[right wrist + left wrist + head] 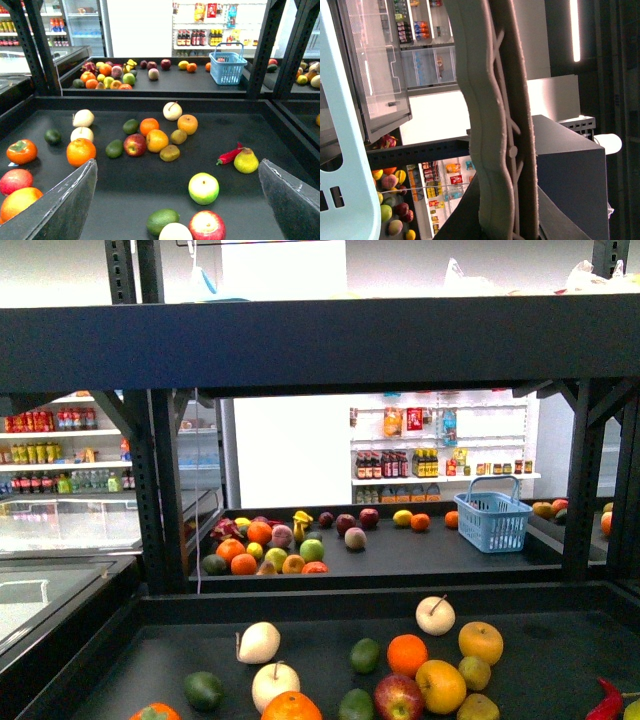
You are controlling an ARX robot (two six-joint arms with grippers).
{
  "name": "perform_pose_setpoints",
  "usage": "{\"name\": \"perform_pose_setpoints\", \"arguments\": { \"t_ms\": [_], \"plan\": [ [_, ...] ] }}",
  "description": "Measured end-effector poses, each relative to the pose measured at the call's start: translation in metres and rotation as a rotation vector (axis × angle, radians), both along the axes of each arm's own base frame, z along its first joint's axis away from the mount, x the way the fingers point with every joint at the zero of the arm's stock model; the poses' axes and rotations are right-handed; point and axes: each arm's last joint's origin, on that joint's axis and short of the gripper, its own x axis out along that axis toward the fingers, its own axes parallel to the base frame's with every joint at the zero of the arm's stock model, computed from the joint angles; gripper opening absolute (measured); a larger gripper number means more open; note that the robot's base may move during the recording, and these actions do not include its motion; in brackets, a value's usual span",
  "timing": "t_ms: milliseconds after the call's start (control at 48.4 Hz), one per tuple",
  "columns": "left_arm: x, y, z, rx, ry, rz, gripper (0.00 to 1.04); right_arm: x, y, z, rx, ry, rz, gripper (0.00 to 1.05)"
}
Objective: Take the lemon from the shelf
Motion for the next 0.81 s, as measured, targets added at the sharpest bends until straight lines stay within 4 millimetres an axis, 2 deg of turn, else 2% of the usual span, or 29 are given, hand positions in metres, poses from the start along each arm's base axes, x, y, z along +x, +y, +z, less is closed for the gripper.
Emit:
{"name": "perform_pose_setpoints", "arguments": {
  "t_ms": [103, 145, 413, 537, 681, 805],
  "plan": [
    [-0.005, 0.003, -0.003, 0.023, -0.007, -0.033, 0.11, 0.000, 0.000, 0.000, 0.000, 0.000, 0.000, 0.97],
    [-0.007, 0.003, -0.005, 0.060, 0.005, -0.043, 0.22, 0.000, 0.000, 0.000, 0.000, 0.000, 0.000, 0.97],
    [-0.016, -0.001, -0.019, 0.096, 0.060, -0.061, 0.69, 0.000, 0.000, 0.000, 0.000, 0.000, 0.000, 0.97],
    [-0.026, -0.009, -0.005, 0.123, 0.068, -0.077, 0.98, 0.000, 0.000, 0.000, 0.000, 0.000, 0.000, 0.97],
    [-0.048, -0.021, 0.020, 0.151, 0.085, -0.114, 0.97, 0.000, 0.000, 0.000, 0.000, 0.000, 0.000, 0.97],
    [-0.071, -0.032, 0.026, 0.151, 0.204, -0.127, 0.97, 0.000, 0.000, 0.000, 0.000, 0.000, 0.000, 0.97]
  ]
}}
